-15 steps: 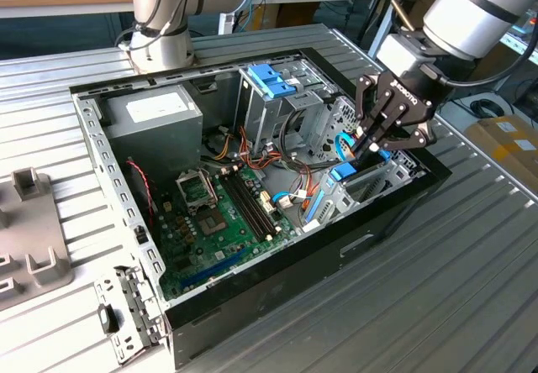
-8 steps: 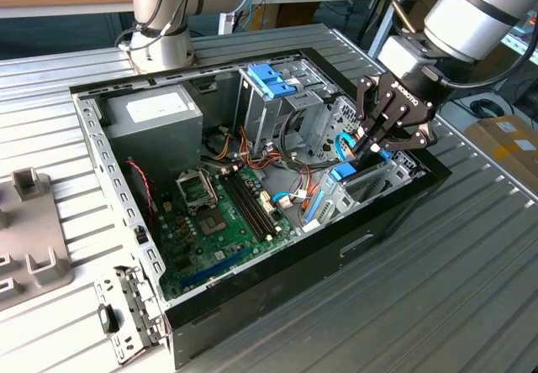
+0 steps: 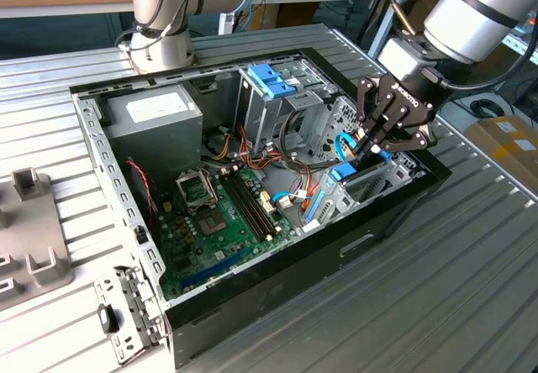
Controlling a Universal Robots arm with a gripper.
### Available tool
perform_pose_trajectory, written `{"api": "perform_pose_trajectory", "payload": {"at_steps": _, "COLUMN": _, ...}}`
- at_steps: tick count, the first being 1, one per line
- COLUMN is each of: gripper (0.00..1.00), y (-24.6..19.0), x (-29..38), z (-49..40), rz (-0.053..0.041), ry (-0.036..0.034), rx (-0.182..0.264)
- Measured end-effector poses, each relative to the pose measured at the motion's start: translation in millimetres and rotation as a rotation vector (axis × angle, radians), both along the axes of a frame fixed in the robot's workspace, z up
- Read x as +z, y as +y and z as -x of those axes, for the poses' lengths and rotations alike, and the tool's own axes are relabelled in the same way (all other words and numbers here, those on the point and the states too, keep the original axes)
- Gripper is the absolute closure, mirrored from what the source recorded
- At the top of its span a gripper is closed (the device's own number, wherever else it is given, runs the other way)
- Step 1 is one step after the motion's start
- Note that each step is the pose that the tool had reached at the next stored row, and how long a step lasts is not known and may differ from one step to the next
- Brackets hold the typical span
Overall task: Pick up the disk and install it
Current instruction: 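Insert the second disk wire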
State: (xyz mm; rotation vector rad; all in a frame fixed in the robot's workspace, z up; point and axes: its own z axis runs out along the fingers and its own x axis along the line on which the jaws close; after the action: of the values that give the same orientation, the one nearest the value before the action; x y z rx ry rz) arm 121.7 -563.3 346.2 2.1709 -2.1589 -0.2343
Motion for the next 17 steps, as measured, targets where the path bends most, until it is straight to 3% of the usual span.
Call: {"api": "perform_pose_trajectory", "payload": {"at_steps": 17, "gripper": 0.84, "y": 0.0, "x": -7.2, "z": -3.9, "rz": 0.0019, "ry": 0.0001, "rx": 0.000}}
